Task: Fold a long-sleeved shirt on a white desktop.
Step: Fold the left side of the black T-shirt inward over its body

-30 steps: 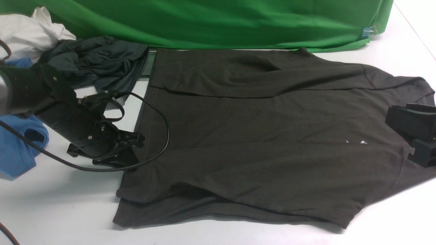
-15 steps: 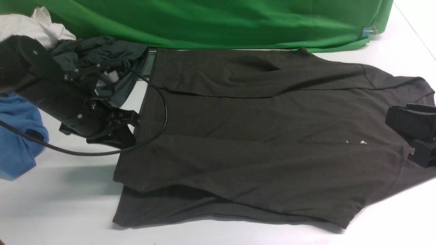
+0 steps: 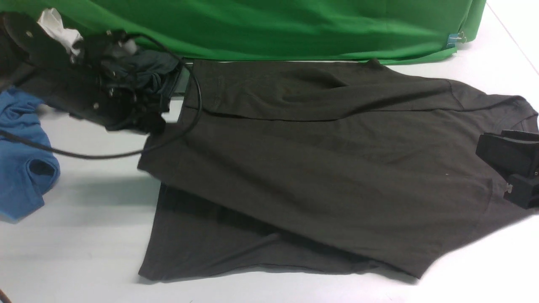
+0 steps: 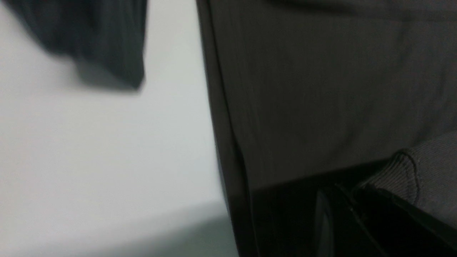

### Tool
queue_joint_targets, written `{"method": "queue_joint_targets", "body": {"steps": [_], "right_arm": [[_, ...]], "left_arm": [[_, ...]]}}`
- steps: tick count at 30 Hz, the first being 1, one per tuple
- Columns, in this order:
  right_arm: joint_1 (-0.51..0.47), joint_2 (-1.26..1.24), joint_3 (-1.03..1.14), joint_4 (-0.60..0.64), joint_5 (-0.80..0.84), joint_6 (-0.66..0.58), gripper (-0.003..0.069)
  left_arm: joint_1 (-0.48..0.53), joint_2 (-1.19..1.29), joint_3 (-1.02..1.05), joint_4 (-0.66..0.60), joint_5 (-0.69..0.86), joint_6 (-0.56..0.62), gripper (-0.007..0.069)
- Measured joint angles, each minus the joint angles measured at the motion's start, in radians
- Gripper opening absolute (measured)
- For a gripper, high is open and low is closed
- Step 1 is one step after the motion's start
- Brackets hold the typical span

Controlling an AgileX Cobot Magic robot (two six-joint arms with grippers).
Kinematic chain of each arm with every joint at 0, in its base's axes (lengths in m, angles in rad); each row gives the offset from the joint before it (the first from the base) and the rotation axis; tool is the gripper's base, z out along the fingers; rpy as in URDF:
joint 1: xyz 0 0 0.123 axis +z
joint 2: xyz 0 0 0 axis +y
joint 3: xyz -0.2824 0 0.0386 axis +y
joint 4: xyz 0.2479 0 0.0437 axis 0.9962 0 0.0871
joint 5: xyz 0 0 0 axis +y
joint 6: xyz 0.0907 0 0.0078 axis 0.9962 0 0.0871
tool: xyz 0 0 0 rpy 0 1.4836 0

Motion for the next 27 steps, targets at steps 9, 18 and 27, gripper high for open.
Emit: {"method": "queue_joint_targets", "body": {"steps": [9,18,27], "right_arm": [[0.000,0.000,0.000,0.000,0.007,0.000,0.0242],[0.000,0.000,0.000,0.000,0.024,0.000,0.0242],[0.000,0.000,0.000,0.000,0.045,0.005,0.0242]], "left_arm": [[0.000,0.030,-0.075,-0.002,-0.026,0.005,0.0089],[0.000,0.175,-0.122,-0.018,-0.041,0.078,0.0099],[0.000,0.223,-0.125,0.043,-0.059,-0.038,0.0228]]}}
